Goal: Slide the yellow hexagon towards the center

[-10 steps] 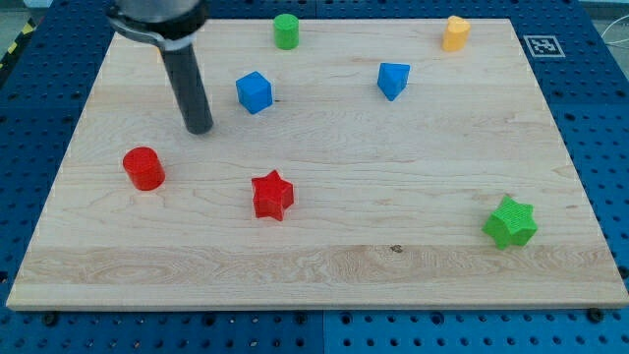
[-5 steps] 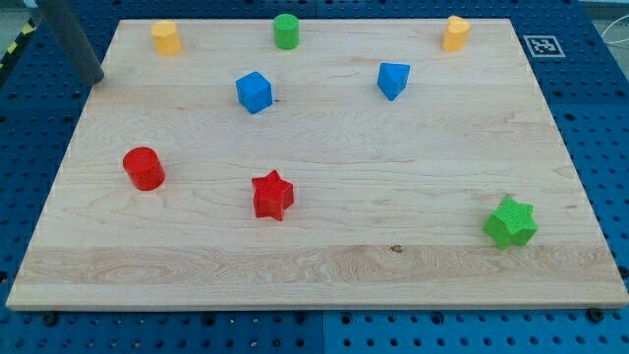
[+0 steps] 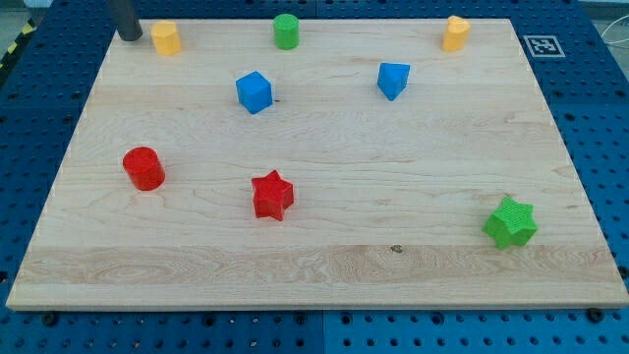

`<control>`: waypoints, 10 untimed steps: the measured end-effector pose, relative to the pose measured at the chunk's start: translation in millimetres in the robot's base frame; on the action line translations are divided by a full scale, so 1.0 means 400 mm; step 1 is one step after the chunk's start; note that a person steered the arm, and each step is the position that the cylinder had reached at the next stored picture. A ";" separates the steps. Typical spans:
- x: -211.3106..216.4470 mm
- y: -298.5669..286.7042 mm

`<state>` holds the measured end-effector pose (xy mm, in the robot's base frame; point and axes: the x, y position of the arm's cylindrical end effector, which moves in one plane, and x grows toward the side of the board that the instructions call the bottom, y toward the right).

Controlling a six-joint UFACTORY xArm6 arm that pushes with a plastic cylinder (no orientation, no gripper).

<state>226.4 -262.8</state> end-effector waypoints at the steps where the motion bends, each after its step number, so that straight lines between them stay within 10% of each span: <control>1: 0.000 0.085; 10: 0.105 0.333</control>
<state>268.5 -129.8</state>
